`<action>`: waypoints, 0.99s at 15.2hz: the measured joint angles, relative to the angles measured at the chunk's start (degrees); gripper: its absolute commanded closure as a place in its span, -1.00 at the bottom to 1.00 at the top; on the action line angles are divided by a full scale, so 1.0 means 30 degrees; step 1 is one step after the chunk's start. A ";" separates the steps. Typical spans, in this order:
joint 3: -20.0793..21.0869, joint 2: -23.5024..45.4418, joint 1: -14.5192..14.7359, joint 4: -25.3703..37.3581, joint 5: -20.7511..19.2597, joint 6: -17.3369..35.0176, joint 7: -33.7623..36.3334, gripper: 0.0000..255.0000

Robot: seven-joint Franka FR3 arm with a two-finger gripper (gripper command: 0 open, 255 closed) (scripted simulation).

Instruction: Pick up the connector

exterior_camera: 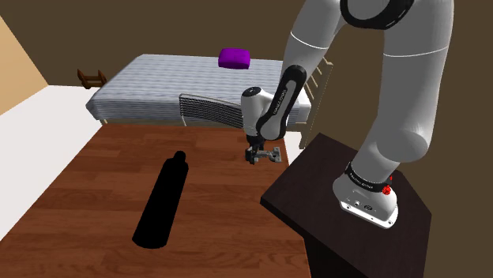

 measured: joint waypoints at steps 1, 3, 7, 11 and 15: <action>-0.0075 0.0238 0.0100 0.0012 -0.0096 0.0223 0.0132 -1.00; -0.0131 0.0459 0.0137 0.0126 -0.0150 0.0335 0.0175 1.00; -0.0142 0.0533 0.0152 0.0176 -0.0165 0.0362 0.0188 1.00; -0.0138 0.0535 0.0157 0.0177 -0.0166 0.0363 0.0189 1.00; 0.0044 -0.0124 -0.0021 -0.0026 0.0033 -0.0088 -0.0019 1.00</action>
